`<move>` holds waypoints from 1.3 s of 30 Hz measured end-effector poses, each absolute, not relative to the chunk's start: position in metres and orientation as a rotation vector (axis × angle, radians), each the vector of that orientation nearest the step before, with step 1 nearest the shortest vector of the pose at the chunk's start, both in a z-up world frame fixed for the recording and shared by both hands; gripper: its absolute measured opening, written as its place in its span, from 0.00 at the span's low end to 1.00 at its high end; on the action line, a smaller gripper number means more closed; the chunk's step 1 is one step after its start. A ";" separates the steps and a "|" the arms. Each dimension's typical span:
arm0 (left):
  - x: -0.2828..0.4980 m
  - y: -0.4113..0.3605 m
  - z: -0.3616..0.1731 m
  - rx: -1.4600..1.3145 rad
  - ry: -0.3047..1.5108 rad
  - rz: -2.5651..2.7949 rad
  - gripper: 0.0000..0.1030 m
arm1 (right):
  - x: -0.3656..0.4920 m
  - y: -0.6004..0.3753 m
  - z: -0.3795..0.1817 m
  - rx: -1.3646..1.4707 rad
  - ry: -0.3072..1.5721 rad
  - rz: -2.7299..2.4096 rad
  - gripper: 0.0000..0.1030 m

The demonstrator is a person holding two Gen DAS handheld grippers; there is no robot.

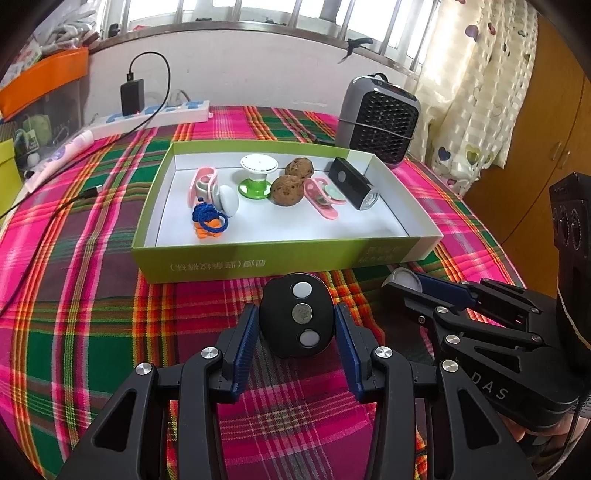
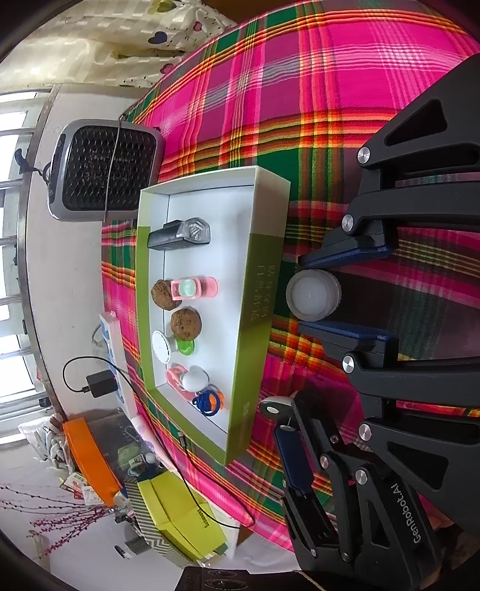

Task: Organize objects
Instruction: 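Grasp the white translucent cup with the right gripper while the left holds the black object, then carry the black object and white cup up and over into the box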

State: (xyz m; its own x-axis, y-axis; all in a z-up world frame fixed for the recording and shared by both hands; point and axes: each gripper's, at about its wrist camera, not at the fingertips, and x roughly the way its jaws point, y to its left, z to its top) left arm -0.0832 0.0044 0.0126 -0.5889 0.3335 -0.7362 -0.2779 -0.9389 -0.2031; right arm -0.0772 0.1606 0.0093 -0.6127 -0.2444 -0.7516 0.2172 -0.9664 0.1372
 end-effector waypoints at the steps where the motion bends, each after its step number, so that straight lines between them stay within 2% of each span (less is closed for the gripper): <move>1: -0.082 0.005 0.014 -1.189 -0.094 2.530 0.38 | -0.076 0.161 0.010 1.220 -0.048 -2.611 0.29; 20: -0.083 0.007 0.047 -1.109 -0.079 2.560 0.38 | -0.076 0.164 0.038 1.133 -0.050 -2.648 0.29; 39: -0.116 0.009 0.054 -1.111 -0.069 2.572 0.38 | -0.104 0.170 0.052 1.109 -0.033 -2.669 0.28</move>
